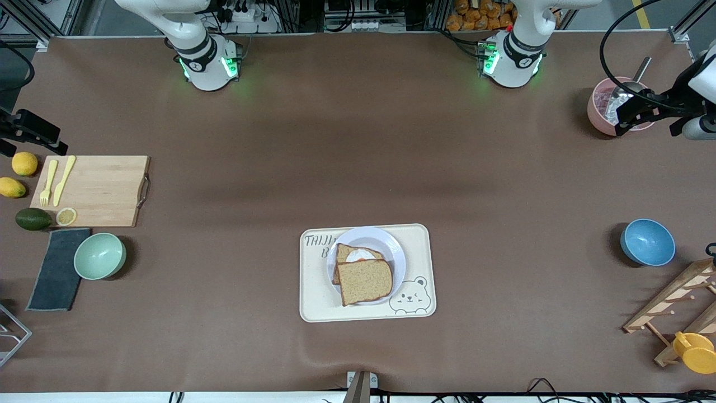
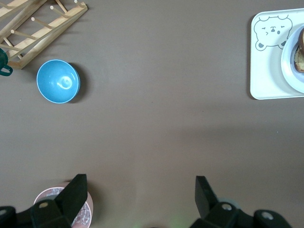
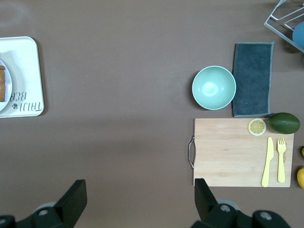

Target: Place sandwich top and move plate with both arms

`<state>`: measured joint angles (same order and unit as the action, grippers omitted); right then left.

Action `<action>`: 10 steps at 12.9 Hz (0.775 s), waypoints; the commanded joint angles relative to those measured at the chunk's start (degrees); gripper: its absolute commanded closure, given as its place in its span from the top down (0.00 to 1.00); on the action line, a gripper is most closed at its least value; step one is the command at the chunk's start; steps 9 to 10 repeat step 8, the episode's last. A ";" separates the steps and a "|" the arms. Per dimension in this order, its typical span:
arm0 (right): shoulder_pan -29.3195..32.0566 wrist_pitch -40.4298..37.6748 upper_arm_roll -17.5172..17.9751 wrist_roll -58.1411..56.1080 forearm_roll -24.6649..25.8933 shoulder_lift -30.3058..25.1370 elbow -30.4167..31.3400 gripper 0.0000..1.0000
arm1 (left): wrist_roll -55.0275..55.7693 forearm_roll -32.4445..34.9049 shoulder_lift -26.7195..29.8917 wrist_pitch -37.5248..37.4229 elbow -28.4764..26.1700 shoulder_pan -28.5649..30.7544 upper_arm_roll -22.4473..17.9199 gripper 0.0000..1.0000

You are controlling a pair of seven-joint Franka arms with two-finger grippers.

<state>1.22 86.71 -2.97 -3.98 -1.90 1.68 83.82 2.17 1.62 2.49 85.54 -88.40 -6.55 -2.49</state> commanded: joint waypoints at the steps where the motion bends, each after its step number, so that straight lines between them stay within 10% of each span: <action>1: -0.08 -0.23 -0.11 0.55 0.41 -0.54 0.38 1.00 | 0.82 0.67 0.76 -0.81 -0.01 3.46 4.31 1.00; 10: -0.43 0.04 -0.11 -0.15 0.41 -0.45 0.29 1.00 | 0.64 0.76 0.94 -0.81 -0.02 3.30 4.33 1.00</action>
